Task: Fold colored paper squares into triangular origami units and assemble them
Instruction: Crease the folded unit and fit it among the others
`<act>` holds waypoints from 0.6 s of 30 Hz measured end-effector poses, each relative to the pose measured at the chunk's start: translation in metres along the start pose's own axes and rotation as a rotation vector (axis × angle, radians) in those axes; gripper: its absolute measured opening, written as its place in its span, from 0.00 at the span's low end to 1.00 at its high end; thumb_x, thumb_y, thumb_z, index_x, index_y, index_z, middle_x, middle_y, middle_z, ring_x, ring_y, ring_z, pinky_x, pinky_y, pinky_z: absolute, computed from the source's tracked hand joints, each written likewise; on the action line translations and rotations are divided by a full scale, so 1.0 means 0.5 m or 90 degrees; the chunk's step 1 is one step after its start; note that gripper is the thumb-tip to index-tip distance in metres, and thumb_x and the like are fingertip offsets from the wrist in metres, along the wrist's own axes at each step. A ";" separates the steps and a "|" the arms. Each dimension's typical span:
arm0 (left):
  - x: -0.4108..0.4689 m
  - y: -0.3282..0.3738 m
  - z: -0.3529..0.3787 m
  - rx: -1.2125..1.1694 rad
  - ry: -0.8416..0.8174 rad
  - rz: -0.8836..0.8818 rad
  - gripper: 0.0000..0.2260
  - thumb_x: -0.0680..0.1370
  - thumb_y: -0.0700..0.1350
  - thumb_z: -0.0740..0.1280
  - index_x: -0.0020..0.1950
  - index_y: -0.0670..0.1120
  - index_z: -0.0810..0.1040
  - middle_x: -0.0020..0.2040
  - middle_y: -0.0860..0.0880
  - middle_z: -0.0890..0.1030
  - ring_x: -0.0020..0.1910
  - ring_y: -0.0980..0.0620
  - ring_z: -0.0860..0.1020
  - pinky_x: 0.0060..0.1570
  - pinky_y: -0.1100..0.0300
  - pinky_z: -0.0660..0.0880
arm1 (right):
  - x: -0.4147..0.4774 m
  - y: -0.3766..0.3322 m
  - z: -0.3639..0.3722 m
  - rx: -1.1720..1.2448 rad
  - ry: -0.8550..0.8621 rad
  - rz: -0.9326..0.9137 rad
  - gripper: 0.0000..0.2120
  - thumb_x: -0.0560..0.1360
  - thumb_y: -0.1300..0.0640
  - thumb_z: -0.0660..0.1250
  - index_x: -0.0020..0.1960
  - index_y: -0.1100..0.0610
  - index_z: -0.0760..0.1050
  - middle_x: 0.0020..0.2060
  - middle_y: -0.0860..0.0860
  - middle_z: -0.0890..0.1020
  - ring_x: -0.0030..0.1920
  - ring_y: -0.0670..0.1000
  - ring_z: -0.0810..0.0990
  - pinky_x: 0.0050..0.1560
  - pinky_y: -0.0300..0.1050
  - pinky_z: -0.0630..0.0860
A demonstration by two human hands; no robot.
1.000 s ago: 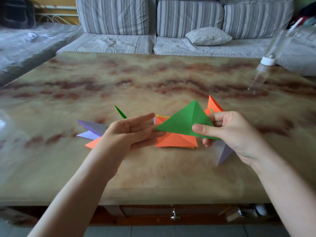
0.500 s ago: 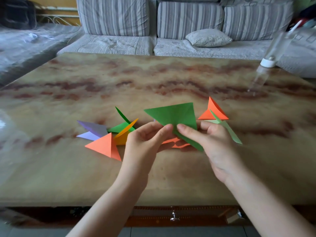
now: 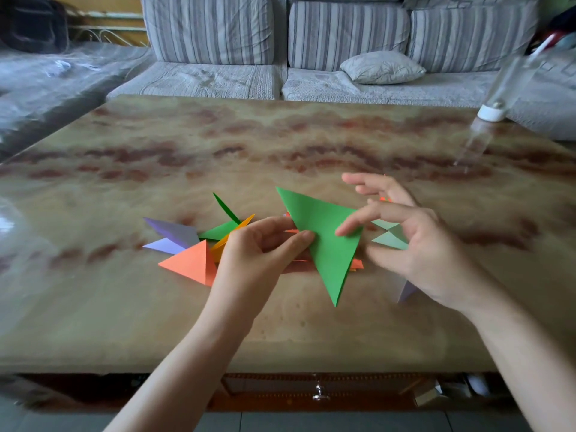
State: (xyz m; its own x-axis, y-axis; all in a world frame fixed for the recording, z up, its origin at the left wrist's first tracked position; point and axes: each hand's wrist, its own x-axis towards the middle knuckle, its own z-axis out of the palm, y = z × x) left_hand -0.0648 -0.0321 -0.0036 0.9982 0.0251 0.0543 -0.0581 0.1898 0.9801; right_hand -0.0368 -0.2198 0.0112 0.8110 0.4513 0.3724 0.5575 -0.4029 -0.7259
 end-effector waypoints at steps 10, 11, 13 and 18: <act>-0.007 0.007 0.005 0.008 -0.058 0.001 0.07 0.77 0.38 0.64 0.50 0.40 0.81 0.41 0.46 0.85 0.39 0.51 0.85 0.37 0.63 0.80 | 0.008 0.000 0.015 0.208 0.046 0.075 0.06 0.66 0.48 0.75 0.37 0.50 0.82 0.50 0.46 0.83 0.51 0.45 0.81 0.54 0.42 0.75; -0.009 0.007 0.006 0.010 -0.060 0.004 0.08 0.77 0.40 0.63 0.51 0.41 0.81 0.42 0.46 0.85 0.40 0.51 0.85 0.38 0.62 0.80 | 0.008 -0.003 0.017 0.226 0.059 0.079 0.05 0.66 0.52 0.73 0.36 0.53 0.81 0.46 0.47 0.84 0.46 0.45 0.81 0.48 0.37 0.75; -0.011 0.008 0.008 0.002 -0.062 0.007 0.10 0.78 0.42 0.61 0.50 0.41 0.82 0.44 0.46 0.86 0.42 0.51 0.84 0.39 0.62 0.80 | 0.008 -0.011 0.025 0.234 0.087 0.091 0.04 0.66 0.54 0.71 0.37 0.55 0.80 0.38 0.48 0.83 0.39 0.44 0.80 0.40 0.33 0.73; -0.013 0.007 0.011 0.023 -0.068 0.035 0.12 0.70 0.47 0.67 0.48 0.43 0.83 0.43 0.46 0.86 0.44 0.53 0.84 0.40 0.64 0.79 | 0.011 -0.019 0.042 0.303 0.147 0.132 0.09 0.63 0.57 0.72 0.41 0.58 0.77 0.31 0.50 0.81 0.30 0.48 0.79 0.31 0.36 0.75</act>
State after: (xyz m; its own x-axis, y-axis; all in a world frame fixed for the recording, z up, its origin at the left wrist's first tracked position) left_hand -0.0713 -0.0372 0.0005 0.9895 -0.0712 0.1259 -0.1136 0.1562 0.9812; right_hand -0.0414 -0.1966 0.0078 0.9425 0.1939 0.2723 0.2845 -0.0376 -0.9579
